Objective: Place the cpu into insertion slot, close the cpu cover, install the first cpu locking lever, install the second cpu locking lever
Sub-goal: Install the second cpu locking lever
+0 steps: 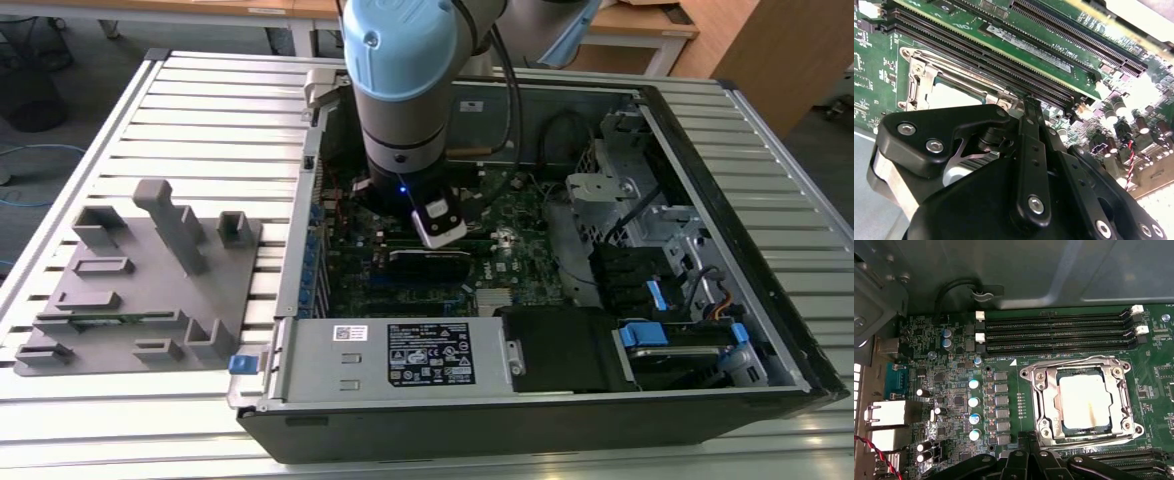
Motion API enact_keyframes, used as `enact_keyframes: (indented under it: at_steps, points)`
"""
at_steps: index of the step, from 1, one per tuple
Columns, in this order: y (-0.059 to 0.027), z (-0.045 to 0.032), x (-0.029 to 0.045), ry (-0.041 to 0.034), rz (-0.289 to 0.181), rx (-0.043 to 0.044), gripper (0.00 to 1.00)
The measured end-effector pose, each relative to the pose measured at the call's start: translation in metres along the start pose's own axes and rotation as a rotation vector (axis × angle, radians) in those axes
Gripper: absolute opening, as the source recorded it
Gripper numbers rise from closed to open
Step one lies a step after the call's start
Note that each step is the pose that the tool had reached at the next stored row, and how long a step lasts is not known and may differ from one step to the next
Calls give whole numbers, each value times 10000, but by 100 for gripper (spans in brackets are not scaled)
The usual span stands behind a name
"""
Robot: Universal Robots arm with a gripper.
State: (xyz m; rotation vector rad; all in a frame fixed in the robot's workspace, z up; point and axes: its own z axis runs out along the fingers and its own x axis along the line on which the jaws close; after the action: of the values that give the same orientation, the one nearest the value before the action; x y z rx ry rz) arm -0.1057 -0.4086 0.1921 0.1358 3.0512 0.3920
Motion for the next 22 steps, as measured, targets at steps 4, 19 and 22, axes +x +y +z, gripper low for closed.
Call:
enact_keyframes:
  at_steps: [4, 19, 22]
  points:
    - [1, -8, 0, -11, -10, 157, 11]
    - [57, 23, 23, -13, -12, 158, 11]
    - [67, 30, 24, -13, -12, 159, 11]
